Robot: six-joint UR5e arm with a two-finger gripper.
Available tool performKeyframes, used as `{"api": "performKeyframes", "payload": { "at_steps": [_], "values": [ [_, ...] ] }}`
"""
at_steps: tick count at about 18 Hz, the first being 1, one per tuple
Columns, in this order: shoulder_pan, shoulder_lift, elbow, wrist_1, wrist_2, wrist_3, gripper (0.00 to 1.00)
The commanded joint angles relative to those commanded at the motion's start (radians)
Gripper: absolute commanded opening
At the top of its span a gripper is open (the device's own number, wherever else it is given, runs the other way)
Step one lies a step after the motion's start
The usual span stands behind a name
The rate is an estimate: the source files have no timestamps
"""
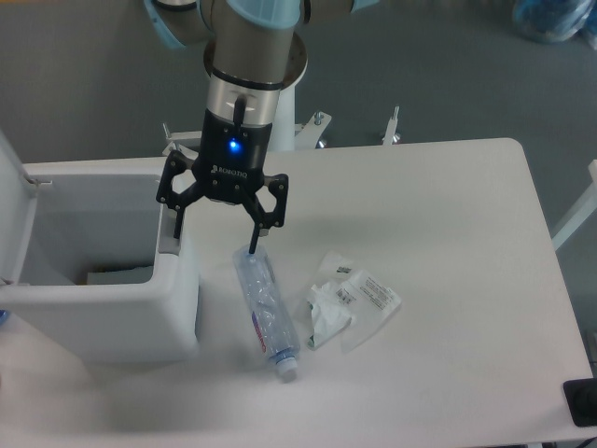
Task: Open the trash can
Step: 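Hold the gripper on the tab as the lid swings open, then raise the gripper away from the opened trash can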
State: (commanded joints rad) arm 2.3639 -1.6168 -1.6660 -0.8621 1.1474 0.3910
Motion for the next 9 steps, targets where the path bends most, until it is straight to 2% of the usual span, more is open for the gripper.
{"api": "performKeyframes", "payload": {
  "at_steps": [4,9],
  "values": [
    [0.008,-0.011,0.037,0.002,0.026,0.075,1.0],
    [0.078,-0.017,0.034,-0.005,0.192,0.3,1.0]
  ]
}}
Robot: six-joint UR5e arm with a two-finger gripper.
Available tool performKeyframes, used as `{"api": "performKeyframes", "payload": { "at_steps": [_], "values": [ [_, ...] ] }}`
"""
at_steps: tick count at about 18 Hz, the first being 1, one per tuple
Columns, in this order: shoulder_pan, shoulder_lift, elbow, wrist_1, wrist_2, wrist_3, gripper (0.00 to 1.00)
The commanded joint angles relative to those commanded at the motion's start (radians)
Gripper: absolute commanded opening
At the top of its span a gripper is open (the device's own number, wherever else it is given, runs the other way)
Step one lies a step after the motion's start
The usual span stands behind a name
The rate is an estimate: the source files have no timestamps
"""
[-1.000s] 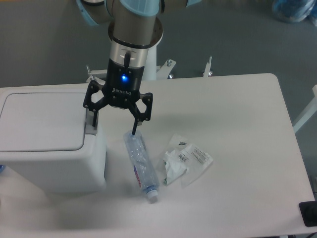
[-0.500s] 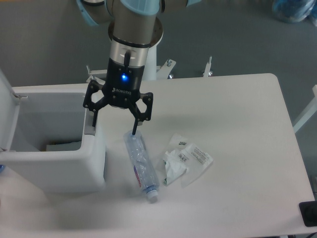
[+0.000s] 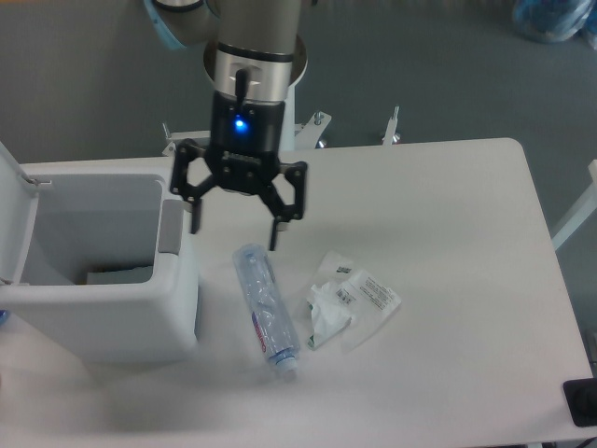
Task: Open the trash can
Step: 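Raise the gripper away from the opened trash can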
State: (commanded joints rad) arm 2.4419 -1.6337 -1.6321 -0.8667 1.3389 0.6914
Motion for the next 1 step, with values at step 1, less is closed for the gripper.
{"api": "performKeyframes", "payload": {
  "at_steps": [1],
  "values": [
    [0.018,0.0,-0.005,0.0,0.009,0.034,1.0]
  ]
}}
